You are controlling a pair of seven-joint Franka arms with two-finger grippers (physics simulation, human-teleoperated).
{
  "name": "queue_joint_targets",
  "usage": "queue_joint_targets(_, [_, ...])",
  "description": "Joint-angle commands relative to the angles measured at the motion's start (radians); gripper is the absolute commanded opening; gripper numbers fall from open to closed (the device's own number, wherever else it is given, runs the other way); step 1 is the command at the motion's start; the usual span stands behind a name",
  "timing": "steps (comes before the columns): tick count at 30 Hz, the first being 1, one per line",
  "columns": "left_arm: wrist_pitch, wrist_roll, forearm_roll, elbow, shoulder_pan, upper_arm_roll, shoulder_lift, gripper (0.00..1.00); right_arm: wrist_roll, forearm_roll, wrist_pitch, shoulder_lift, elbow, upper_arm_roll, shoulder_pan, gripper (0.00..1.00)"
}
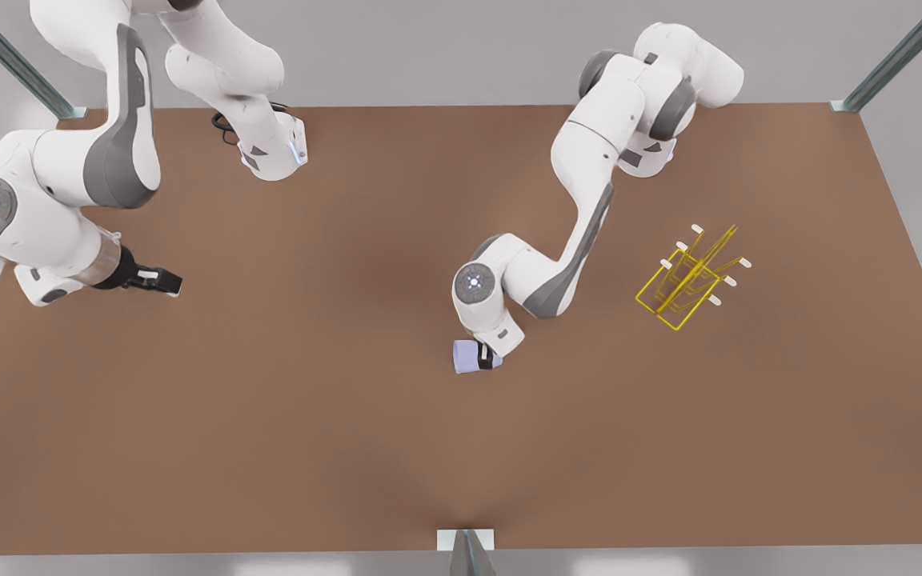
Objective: Place the cup on the cup holder
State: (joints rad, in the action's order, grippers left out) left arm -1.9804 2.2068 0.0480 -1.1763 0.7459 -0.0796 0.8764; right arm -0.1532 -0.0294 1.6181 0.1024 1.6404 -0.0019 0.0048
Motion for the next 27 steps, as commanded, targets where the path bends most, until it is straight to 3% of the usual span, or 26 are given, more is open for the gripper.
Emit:
queue_joint_targets(1, [-0.049,0.117,0.006,0.004,-0.005,0.0,0.007,1.0,0.152,-0.01,0.054,-0.006,0.015,-0.058,0.052,1.0])
queue_joint_targets(12, [-0.103,0.122,0.012,-0.002,0.018,-0.002,0.059,1.0,0.141,-0.009,0.092,0.04,-0.047,-0.055,0.057,1.0])
queue_joint_targets(16, [-0.149,0.111,0.012,0.015,0.004,-0.005,0.064,1.0,0.152,-0.007,0.085,0.106,-0.16,-0.047,0.061,1.0])
queue_joint_targets(27, [-0.159,0.111,0.035,0.017,0.012,-0.005,0.136,1.0,0.155,0.034,0.066,0.115,-0.159,-0.049,0.058,1.0])
